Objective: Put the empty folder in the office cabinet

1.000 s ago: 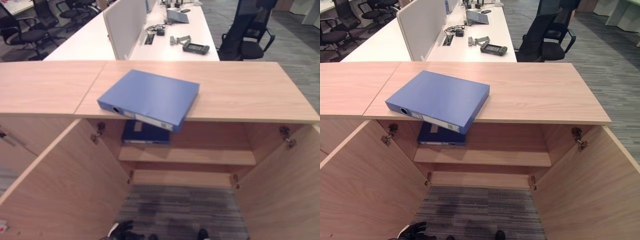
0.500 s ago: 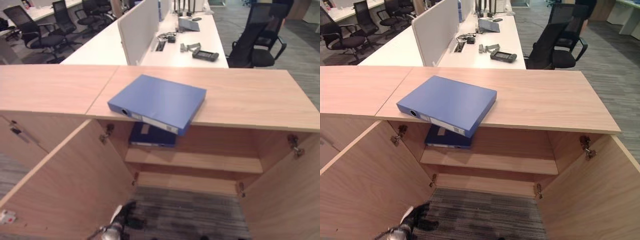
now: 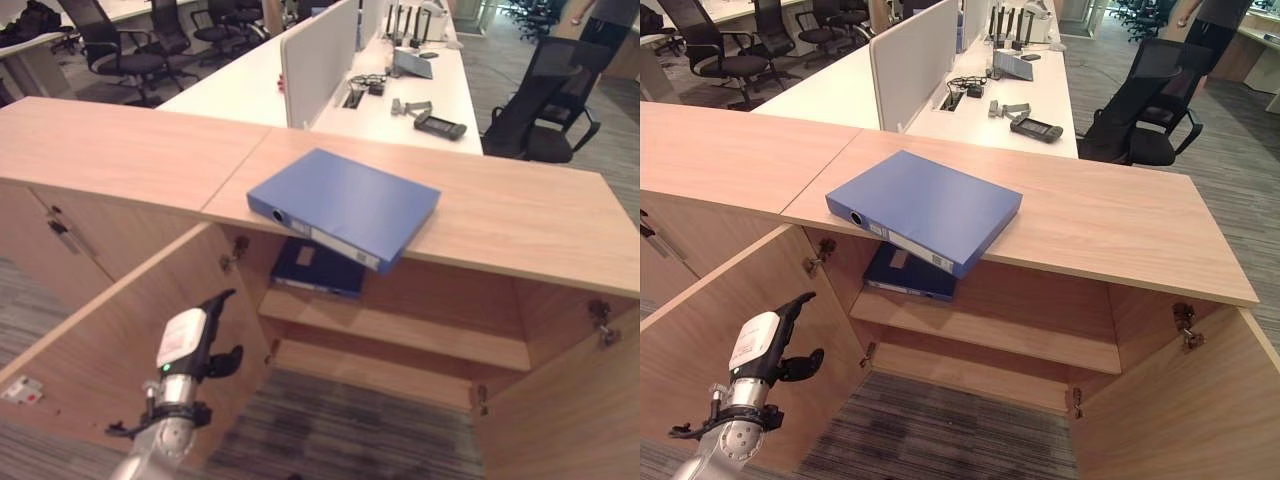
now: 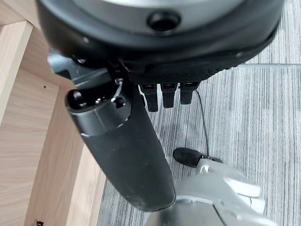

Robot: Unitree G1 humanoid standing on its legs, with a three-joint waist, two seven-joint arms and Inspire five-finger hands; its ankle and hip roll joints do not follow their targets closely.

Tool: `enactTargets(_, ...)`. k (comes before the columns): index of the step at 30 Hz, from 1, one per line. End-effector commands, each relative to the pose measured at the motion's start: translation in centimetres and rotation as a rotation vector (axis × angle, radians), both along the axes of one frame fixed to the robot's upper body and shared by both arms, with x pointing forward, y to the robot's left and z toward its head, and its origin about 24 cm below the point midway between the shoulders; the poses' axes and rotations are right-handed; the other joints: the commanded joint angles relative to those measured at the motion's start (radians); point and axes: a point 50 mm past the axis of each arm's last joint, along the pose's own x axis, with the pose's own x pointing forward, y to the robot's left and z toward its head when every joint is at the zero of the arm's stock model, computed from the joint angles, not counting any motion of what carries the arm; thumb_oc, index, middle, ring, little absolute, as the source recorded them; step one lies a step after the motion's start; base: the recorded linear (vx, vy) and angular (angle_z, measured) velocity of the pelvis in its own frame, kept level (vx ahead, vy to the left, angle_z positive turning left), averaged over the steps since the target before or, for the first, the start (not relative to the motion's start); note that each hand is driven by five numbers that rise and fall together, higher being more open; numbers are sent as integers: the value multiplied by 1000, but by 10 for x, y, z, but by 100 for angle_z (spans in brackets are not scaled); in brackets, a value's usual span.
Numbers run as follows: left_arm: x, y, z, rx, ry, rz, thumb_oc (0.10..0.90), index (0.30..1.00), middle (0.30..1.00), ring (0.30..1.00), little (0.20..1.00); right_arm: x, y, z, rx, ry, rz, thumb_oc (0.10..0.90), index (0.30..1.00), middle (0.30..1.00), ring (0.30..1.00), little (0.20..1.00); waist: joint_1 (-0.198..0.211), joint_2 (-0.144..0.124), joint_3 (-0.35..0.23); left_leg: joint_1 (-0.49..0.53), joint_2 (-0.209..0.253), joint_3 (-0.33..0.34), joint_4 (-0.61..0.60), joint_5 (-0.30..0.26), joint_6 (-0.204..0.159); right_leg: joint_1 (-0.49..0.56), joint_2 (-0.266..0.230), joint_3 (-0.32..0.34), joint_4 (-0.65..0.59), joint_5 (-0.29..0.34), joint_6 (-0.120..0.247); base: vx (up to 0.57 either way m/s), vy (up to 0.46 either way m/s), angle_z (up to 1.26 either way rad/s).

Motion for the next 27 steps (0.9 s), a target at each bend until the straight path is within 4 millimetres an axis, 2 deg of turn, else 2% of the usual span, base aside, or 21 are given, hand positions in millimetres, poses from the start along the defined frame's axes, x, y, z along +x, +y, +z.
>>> enactTargets(1,38,-17,90,110,-444,-156,800,900,900,900,900,34,-9,8,-29,-83,46,800,900,900,900,900,-2,22,29,39,1,4,-3,-97,-33,52,-15,14,39,-149,65,0,0,0)
enactTargets(2,38,-17,91,112,-444,-157,800,900,900,900,900,34,-9,8,-27,-84,45,800,900,900,900,900,-1,21,30,40,1,4,-3,-97,-33,52,-15,14,39,-149,65,0,0,0)
enactTargets(4,41,-28,117,184,-529,-252,800,900,900,900,900,31,-9,8,-26,-69,65,800,900,900,900,900,-10,32,27,44,2,9,-3,-97,-35,55,-13,15,38,-150,66,6,-6,-2)
enactTargets(8,43,-33,127,209,-555,-294,800,900,900,900,900,29,-11,8,-30,-62,70,800,900,900,900,900,-17,37,26,46,2,13,-3,-98,-37,56,-13,16,36,-149,67,10,-5,-5)
enactTargets(12,48,-42,150,260,-621,-370,800,900,900,900,900,30,-18,10,-54,-50,83,800,900,900,900,900,-36,56,22,53,2,23,-3,-98,-40,57,-11,19,32,-148,69,3,-1,-2)
enactTargets(21,53,-56,174,311,-713,-435,800,900,900,900,900,32,-21,12,-64,-68,87,800,900,900,900,900,-57,75,19,57,0,38,-3,-100,-41,57,-11,26,21,-142,73,4,0,-5)
enactTargets(27,60,-63,182,335,-724,-466,800,900,900,900,900,28,-20,11,-58,-62,84,800,900,900,900,900,-78,84,15,63,-3,51,-3,-104,-41,61,-13,37,18,-142,75,10,4,-7)
